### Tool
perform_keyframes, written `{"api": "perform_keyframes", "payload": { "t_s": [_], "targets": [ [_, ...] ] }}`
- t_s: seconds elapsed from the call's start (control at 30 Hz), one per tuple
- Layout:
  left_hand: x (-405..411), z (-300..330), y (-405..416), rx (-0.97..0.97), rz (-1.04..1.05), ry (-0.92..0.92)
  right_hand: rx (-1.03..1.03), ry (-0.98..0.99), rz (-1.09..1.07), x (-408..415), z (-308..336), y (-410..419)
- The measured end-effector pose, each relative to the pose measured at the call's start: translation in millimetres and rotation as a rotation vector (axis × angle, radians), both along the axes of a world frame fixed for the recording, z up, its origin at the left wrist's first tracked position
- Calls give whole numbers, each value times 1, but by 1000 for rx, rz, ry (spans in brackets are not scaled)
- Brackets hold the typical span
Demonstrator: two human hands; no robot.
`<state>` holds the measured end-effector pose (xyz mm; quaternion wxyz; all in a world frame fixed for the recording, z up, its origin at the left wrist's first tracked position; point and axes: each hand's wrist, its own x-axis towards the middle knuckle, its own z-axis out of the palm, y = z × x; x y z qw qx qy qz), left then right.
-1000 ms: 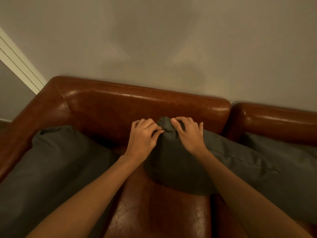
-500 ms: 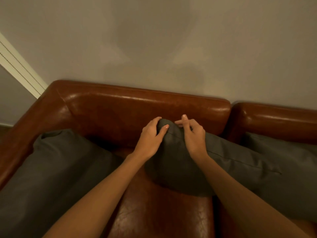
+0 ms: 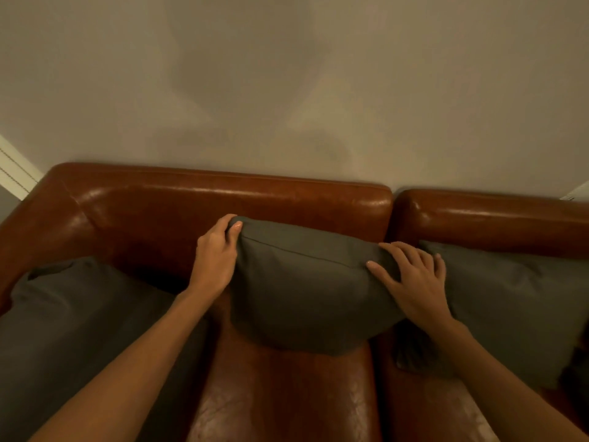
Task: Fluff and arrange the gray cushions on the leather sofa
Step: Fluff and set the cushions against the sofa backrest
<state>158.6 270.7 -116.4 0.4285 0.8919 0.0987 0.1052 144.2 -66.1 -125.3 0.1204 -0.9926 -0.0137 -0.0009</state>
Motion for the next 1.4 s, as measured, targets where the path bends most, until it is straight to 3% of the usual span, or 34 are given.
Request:
{"api": "perform_keyframes", "payload": {
  "t_s": [0.1, 0.17, 0.23, 0.3, 0.5, 0.67, 0.73, 0.8, 0.9, 1.1, 1.4],
  "targets": [
    [-4, -1, 15, -5, 52, 19, 1, 156, -68, -1, -1, -10],
    [-4, -2, 18, 19, 33, 21, 229, 197, -87, 0, 1, -9],
    [-2, 0, 15, 51, 3, 3, 493, 116, -110, 1, 4, -8],
    [-2, 3, 12, 75, -21, -27, 550, -30, -113, 1, 8, -10],
    [25, 9, 21, 172, 3, -81, 447, -287, -63, 37, 29, -17],
    [37, -11, 0, 193, 32, 165, 452, -162, -156, 57, 3, -2],
    [17, -30, -22, 385, -45, 44, 368, -165, -117, 42, -22, 17],
    [-4, -48, -50, 632, -280, -64, 288, -156, 21, 21, -46, 41],
    [-16, -84, -81, 889, -542, -98, 85, -89, 195, 5, -82, 67],
    [35, -126, -68, 924, -445, -28, -43, -75, 72, 46, -120, 57],
    [72, -159, -62, 926, -430, -95, 11, -156, 111, 77, -152, 53]
  ]
}}
